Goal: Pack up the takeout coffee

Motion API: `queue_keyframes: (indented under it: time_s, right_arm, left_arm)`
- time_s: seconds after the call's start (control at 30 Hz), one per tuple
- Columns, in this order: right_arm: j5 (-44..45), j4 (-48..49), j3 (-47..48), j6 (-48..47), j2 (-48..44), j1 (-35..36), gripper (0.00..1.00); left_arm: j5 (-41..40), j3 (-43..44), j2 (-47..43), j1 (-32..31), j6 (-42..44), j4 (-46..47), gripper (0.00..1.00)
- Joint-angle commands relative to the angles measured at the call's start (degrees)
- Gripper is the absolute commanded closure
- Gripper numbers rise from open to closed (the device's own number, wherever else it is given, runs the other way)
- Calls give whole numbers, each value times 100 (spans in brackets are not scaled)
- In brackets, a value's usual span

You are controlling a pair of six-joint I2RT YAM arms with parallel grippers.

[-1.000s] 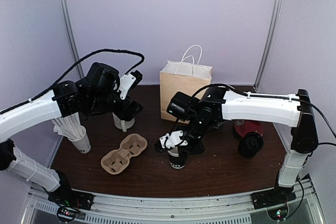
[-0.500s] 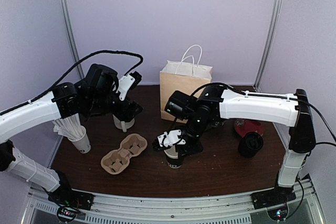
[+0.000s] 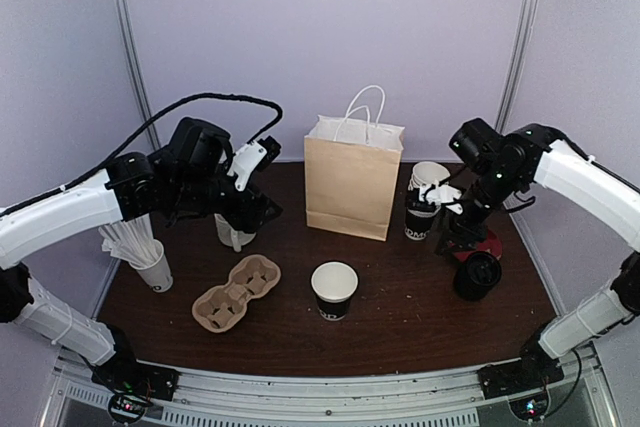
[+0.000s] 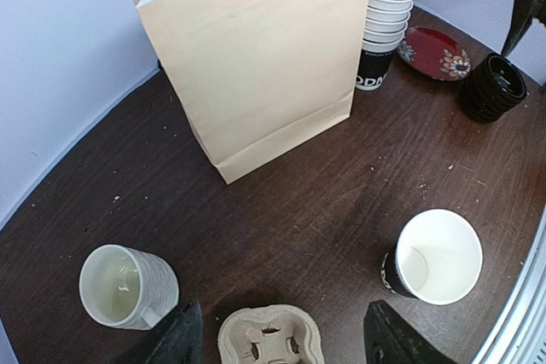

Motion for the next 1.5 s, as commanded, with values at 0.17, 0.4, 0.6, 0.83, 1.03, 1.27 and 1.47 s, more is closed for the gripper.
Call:
queue_keyframes:
  time_s: [0.17, 0.4, 0.6, 0.83, 1.03, 1.27, 1.47]
  right_arm:
    - [1306, -12, -1165, 208, -905, -2001, 56]
    - [1510, -31, -1549, 299, -572, -2745, 65]
    - [1476, 60, -1589, 463, -232, -2779, 66]
    - [1435, 241, -1584, 562, 67, -2780, 67]
    - [1482, 399, -1583, 656, 287, -2788, 68]
    - [1492, 444, -1527, 742, 442, -2789, 78]
    - [1420, 370, -1484, 749, 466, -2789, 90]
  left_arm:
    - [340, 142, 212, -14, 119, 389, 32]
    - [434, 103, 276, -14, 49, 396, 33]
    - [425, 46, 255, -13, 27, 400, 33]
    - [441, -10, 284, -19, -5, 426, 33]
    - [459, -16, 355, -17, -13, 444, 33]
    - [469, -45, 381, -13, -20, 477, 33]
    - [469, -90, 393, -19, -22, 498, 33]
